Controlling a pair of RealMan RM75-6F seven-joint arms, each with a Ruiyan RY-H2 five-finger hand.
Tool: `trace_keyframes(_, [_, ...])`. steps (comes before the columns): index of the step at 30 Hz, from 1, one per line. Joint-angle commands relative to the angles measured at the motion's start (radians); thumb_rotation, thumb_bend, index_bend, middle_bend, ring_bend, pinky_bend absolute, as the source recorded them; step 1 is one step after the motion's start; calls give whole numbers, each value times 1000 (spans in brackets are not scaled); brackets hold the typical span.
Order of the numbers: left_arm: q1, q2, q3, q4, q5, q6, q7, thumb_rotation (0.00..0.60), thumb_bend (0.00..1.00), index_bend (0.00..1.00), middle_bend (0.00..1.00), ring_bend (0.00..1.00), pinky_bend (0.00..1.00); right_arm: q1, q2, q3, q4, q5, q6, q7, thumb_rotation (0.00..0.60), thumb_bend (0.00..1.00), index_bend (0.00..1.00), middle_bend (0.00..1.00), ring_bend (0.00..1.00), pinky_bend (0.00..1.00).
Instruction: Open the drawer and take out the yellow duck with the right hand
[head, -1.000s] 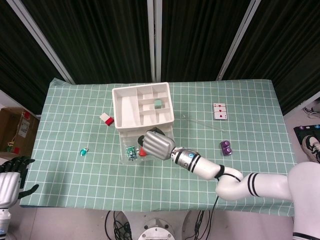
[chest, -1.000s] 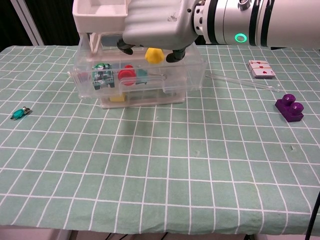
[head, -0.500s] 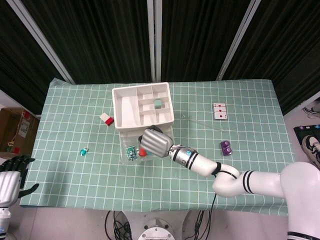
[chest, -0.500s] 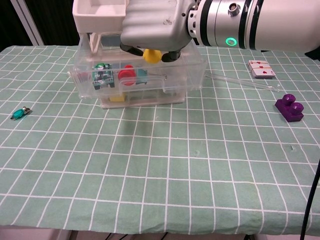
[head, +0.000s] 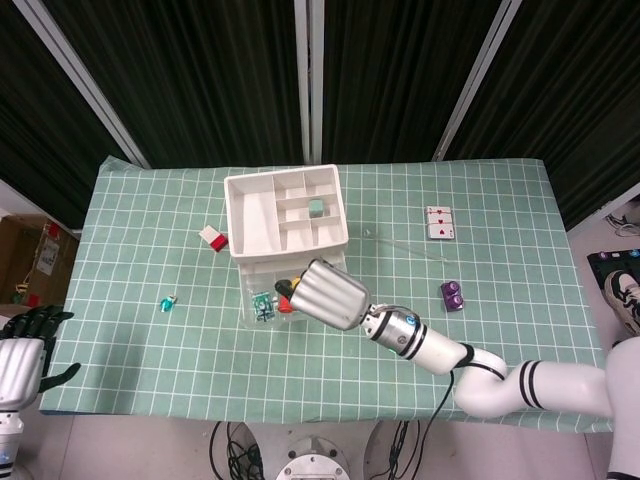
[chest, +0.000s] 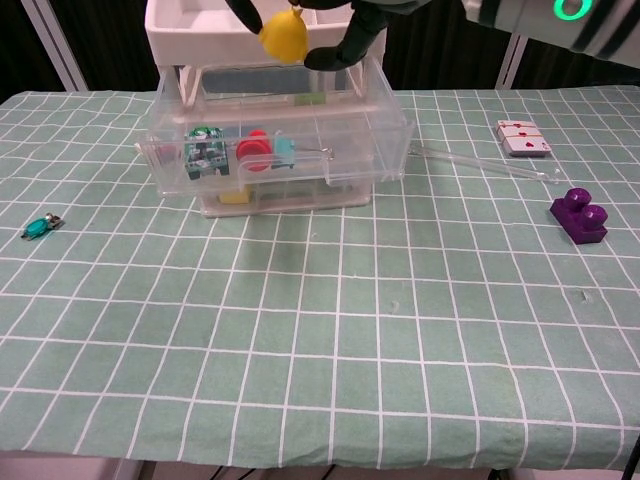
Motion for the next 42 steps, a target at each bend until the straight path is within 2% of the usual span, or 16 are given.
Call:
trace_keyframes(1, [-6,1,-1,-11,4,-5,10,600,0,257,206,166,221,-98,64,-94,-140,-125,75,265,600,332,734,945,1000,1000])
trace_keyframes(4, [-12,2,-2,-22,10,-8,23,600,0,257,206,166,221,-121,50,-172,-125,-193,42,305,600,333,734,946,1000,1000])
trace_keyframes(8, [-16,5,-4,-36,16,-6,36,600,0,257,206,167,221,-140,-7,-223,-68,-235,-11,294,600,334,731,946,1000,1000])
trace_keyframes(17, [-12,2,0,-42,18,0,43,600,0,257,206,167,221,-170,-186,-221,158,-288,-83,144,600,333,724,946,1000,1000])
trace_keyframes(23, [-8,-3,2,-33,18,5,37,600,0,257,206,167,220,-176,-280,-194,270,-281,-105,133,600,334,696,946,1000,1000])
trace_keyframes(25, [-7,-5,2,-28,19,8,36,600,0,257,206,167,220,-178,-296,-186,293,-277,-107,127,600,334,645,946,1000,1000])
trace_keyframes(27, [-4,-6,3,-25,17,10,32,600,0,257,206,166,219,-181,-304,-180,307,-271,-114,115,600,333,537,946,1000,1000])
trace_keyframes(30, [-3,-7,4,-20,16,10,28,600,0,257,206,167,219,-187,-296,-178,296,-261,-126,94,600,330,288,946,1000,1000])
trace_keyframes(33, [-4,-11,3,-15,16,10,25,600,0,257,206,167,219,-199,-277,-176,269,-263,-114,71,600,288,133,946,1000,1000])
trace_keyframes(38, [-12,-17,0,-6,22,4,23,600,0,257,206,166,218,-236,-207,-167,180,-260,-61,32,600,189,42,946,1000,1000])
trace_keyframes(42, [-20,-20,-4,1,28,3,16,600,0,257,206,167,218,-288,-104,-176,78,-283,35,25,600,160,50,946,1000,1000])
